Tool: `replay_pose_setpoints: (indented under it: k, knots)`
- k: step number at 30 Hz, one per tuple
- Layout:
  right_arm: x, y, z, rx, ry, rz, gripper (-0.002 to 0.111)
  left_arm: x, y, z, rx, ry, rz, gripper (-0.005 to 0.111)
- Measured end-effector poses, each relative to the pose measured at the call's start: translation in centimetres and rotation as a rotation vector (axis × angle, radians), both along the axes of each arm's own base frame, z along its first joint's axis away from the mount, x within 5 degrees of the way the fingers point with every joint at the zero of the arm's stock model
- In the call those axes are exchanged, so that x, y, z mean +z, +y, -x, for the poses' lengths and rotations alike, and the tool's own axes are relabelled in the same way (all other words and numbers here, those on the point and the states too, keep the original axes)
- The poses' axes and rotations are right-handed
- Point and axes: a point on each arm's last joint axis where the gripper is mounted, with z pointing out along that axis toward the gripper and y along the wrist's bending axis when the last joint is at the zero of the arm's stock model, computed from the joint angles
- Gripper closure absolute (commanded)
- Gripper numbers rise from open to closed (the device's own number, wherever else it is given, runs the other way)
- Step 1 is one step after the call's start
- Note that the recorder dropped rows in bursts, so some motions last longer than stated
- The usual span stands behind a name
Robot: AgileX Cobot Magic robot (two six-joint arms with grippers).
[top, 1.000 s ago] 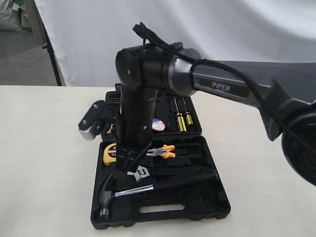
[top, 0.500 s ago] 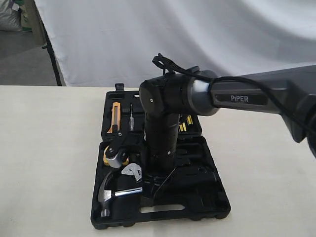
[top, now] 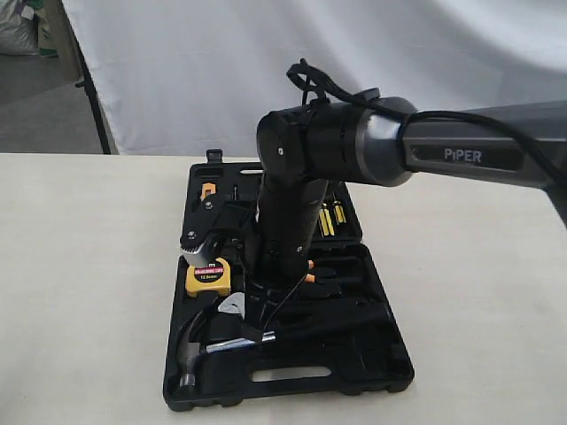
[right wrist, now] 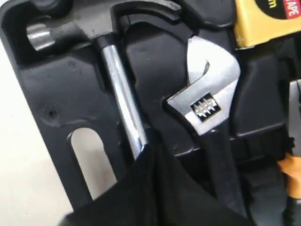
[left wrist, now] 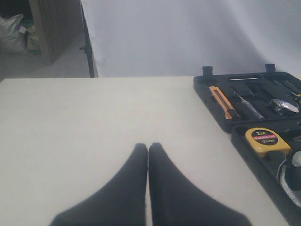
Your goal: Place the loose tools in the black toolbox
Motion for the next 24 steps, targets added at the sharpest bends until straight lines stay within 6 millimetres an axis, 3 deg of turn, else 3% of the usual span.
replay_pose_setpoints:
  k: [6, 11, 19, 24]
  knots:
    - [-3.2, 0.3, -0.1, -0.002, 0.061, 0.055, 0.109, 0.0, 0.0, 0.0, 0.000, 0.000, 0.000, 0.106]
    - [-4.2, 0.4, -0.2, -0.009, 0.093, 0.070, 0.109, 0.0, 0.0, 0.0, 0.000, 0.000, 0.000, 0.106]
    - [-3.7, 0.5, -0.3, -0.011, 0.089, 0.060, 0.109, 0.0, 0.0, 0.0, 0.000, 0.000, 0.000, 0.106]
    - [-1.7, 0.4, -0.4, -0.020, 0.021, -0.006, 0.109, 0.0, 0.0, 0.0, 0.000, 0.000, 0.000, 0.106]
